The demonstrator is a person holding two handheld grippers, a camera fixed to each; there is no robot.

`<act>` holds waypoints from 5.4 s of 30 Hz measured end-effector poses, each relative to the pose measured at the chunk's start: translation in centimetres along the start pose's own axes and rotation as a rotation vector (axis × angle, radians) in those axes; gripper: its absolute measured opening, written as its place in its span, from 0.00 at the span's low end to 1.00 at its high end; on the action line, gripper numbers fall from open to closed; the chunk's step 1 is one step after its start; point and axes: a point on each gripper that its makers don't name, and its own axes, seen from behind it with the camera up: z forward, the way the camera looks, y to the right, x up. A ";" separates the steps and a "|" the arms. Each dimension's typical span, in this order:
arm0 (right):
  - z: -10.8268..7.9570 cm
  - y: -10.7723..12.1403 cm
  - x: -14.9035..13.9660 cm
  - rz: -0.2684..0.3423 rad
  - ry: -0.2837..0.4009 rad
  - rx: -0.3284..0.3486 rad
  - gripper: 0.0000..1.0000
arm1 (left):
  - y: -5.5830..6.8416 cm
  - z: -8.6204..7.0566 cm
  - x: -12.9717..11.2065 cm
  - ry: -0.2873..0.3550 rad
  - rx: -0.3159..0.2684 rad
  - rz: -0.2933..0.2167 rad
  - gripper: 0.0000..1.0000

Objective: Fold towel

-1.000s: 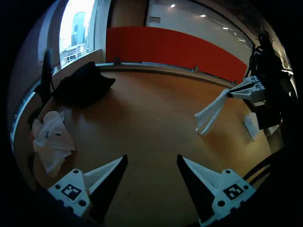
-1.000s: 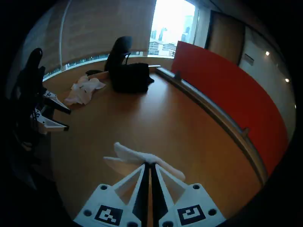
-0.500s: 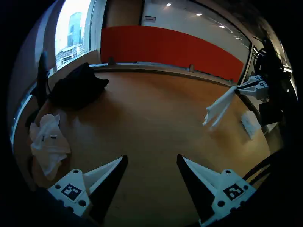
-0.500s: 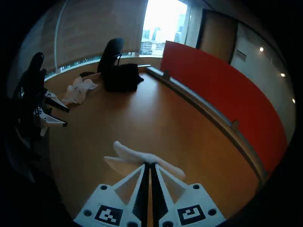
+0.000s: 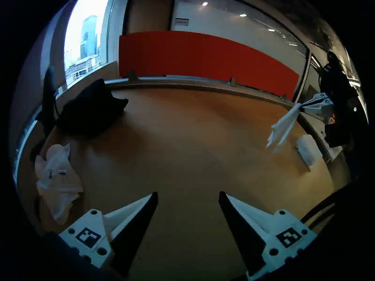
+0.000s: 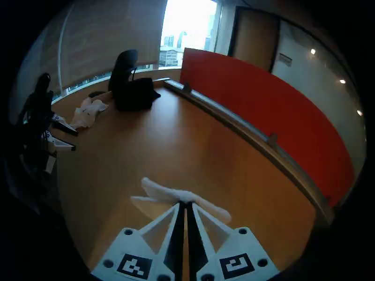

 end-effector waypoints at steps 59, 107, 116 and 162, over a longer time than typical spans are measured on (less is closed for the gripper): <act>-12.9 20.3 -12.3 0.118 -0.135 -0.255 0.03 | 4.1 2.4 1.7 -0.037 0.000 0.061 0.96; -18.8 15.2 -33.0 0.408 -0.371 -0.351 0.03 | 4.7 1.2 0.1 -0.055 -0.003 0.086 0.97; -18.4 14.6 -35.3 0.458 -0.405 -0.357 0.03 | 4.6 1.1 0.0 -0.058 0.003 0.085 0.97; -17.9 14.1 -37.8 0.517 -0.459 -0.423 0.20 | 4.4 1.4 -0.1 -0.067 0.001 0.091 0.96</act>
